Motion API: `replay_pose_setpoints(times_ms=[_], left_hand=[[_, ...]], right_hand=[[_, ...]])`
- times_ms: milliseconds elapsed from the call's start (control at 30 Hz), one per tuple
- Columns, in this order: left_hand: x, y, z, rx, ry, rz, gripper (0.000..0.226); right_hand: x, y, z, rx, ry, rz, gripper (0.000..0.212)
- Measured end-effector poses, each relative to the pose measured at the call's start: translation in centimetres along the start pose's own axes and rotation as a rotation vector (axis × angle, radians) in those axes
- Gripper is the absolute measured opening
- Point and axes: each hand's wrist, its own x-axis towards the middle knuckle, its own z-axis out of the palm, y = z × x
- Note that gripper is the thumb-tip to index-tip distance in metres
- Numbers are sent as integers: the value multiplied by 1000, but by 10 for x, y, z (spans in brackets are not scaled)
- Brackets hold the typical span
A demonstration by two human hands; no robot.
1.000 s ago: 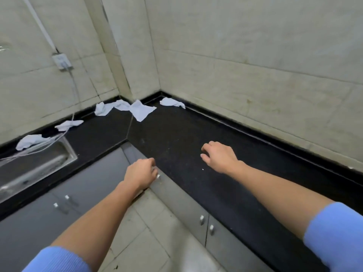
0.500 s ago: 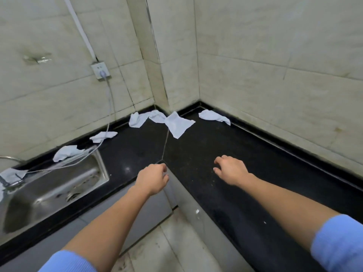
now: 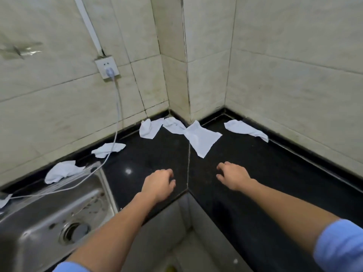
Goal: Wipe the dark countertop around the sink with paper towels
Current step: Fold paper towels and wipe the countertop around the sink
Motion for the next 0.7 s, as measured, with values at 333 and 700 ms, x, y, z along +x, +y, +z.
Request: replay_pose_setpoints(times_ms=[333,700], left_hand=[[125,-96,3,-64,-138,57,22],[182,-124,62,-140,-351,-83,20]], right_hand=[[104,-47,25,100,-91,138,41],[255,-27,57,179,-110,220,50]])
